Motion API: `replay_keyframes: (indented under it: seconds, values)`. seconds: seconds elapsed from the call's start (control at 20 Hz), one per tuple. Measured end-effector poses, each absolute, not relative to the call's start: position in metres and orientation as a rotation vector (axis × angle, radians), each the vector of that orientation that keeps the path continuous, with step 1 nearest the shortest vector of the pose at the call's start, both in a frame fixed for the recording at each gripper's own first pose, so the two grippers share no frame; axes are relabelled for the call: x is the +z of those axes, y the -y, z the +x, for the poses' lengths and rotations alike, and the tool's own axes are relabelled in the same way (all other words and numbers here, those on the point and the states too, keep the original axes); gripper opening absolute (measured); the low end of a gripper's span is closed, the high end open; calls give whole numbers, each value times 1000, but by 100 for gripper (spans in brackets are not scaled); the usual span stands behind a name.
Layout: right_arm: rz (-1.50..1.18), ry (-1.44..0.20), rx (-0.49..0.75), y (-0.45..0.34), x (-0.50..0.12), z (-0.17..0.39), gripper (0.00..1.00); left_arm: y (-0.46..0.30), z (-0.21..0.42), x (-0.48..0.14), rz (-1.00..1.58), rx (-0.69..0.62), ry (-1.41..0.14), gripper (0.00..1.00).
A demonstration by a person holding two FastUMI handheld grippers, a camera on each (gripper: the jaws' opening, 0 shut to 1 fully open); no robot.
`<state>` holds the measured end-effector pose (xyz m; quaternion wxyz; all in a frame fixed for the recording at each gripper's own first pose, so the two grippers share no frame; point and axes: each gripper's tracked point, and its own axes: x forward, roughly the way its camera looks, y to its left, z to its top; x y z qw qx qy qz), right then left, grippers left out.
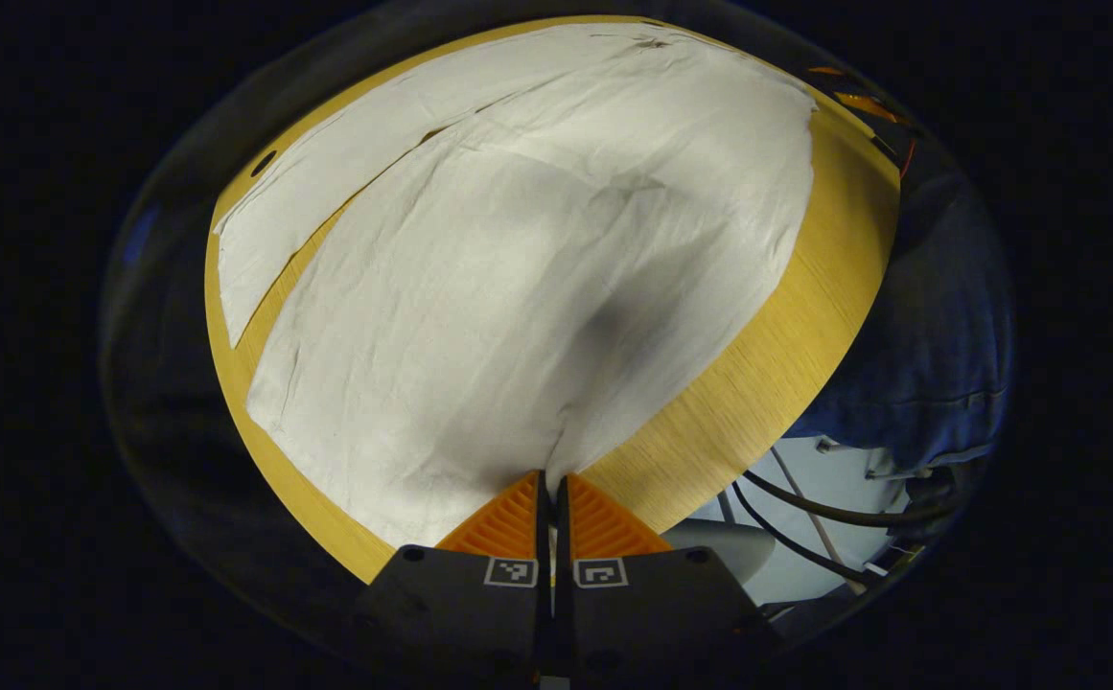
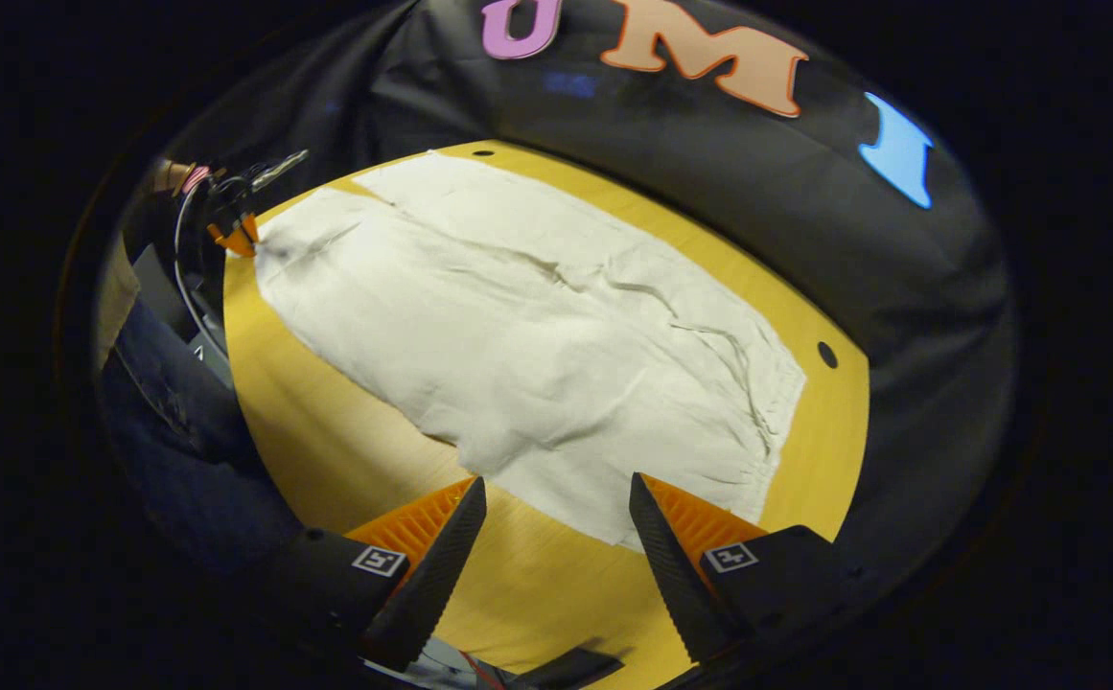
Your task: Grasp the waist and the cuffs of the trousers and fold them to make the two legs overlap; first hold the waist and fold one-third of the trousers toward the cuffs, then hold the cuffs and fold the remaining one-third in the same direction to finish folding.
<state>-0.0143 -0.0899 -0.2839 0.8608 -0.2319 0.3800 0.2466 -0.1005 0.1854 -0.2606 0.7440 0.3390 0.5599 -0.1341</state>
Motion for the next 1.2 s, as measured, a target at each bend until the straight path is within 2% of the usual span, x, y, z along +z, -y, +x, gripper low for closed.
replay_keyframes:
  seconds: [0.25,0.45,0.55,0.6,0.7,0.95,1.0,1.1,1.15,1.2]
  values:
    - [-587,-918,643,94,-325,-15,97,-185,-101,-260,735,-264,-1242,0]
    - [-576,-980,661,100,-342,-8,96,-185,-102,-260,732,-241,-1237,0]
    - [-600,-992,663,105,-349,-4,91,-185,-102,-261,734,-238,-1232,0]
    - [-605,-1003,667,106,-351,-5,82,-185,-102,-261,733,-237,-1235,0]
    - [-587,-1010,686,104,-352,-5,76,-185,-102,-261,739,-241,-1243,0]
    - [-561,-1024,687,102,-353,-4,73,-185,-101,-261,757,-248,-1240,0]
    - [-560,-1025,682,103,-354,-3,61,-185,-101,-261,756,-248,-1239,0]
    - [-559,-1035,668,104,-353,-2,45,-186,-102,-261,751,-248,-1236,0]
    - [-562,-1032,657,105,-352,0,44,-185,-102,-262,748,-248,-1235,0]
    - [-566,-1030,646,106,-353,2,32,-185,-102,-262,747,-250,-1234,0]
